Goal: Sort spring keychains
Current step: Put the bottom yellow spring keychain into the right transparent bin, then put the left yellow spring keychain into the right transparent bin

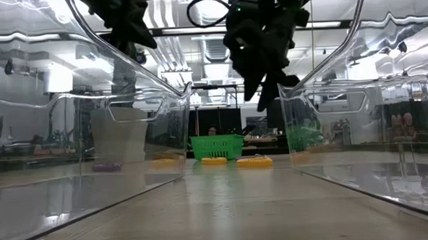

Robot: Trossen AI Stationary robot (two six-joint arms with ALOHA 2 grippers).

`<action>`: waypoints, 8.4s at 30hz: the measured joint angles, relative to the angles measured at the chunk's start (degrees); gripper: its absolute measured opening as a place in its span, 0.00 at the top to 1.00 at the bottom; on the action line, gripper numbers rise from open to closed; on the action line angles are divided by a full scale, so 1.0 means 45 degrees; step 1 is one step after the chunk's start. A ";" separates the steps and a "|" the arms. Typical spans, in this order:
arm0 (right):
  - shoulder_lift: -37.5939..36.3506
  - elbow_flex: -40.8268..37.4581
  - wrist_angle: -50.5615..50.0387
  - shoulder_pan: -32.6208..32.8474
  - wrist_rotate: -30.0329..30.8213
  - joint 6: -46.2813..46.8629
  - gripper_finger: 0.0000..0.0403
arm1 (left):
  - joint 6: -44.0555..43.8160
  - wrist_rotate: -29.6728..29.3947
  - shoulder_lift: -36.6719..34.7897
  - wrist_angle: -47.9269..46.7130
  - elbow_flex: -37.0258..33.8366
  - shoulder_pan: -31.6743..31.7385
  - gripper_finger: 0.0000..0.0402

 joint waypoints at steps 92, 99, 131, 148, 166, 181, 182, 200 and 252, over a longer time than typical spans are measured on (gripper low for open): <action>0.0363 0.4362 -0.6687 0.2753 0.0681 -0.0695 0.97 | 0.0196 -0.0174 -0.0027 0.0542 0.0000 -0.0029 1.00; -0.0732 0.2734 -0.6928 0.4815 0.1107 0.0432 0.97 | 0.0045 -0.0182 -0.0018 0.0528 -0.0096 -0.0029 1.00; -0.0674 -0.1475 -0.1563 0.7104 -0.0501 0.6491 0.64 | -0.0014 -0.0658 -0.0013 0.0525 -0.0131 -0.0012 1.00; -0.0729 0.1438 -0.1718 0.5712 0.2278 0.5702 0.60 | 0.1653 0.0183 0.0306 -0.0495 -0.0131 -0.0010 1.00; -0.0749 0.1860 -0.1733 0.5691 0.1923 0.6225 0.66 | 0.4340 0.1402 0.5168 -0.1086 -0.0136 -0.0078 0.76; -0.0761 0.1875 -0.1738 0.5914 0.1913 0.6306 0.68 | 0.6267 0.0299 0.8025 -0.0614 0.0117 -0.0068 0.76; -0.0763 0.1875 -0.1736 0.5926 0.1917 0.6323 0.68 | 0.6371 0.0157 0.8141 -0.0523 0.0117 -0.0073 0.76; -0.0763 0.1870 -0.1687 0.5934 0.1982 0.6464 0.70 | 0.7196 0.0400 0.8361 0.0355 0.0097 -0.0092 0.76; -0.0768 0.1862 -0.1597 0.5938 0.2267 0.6658 0.78 | 0.8773 0.0617 0.8221 0.0392 -0.0176 -0.0098 0.99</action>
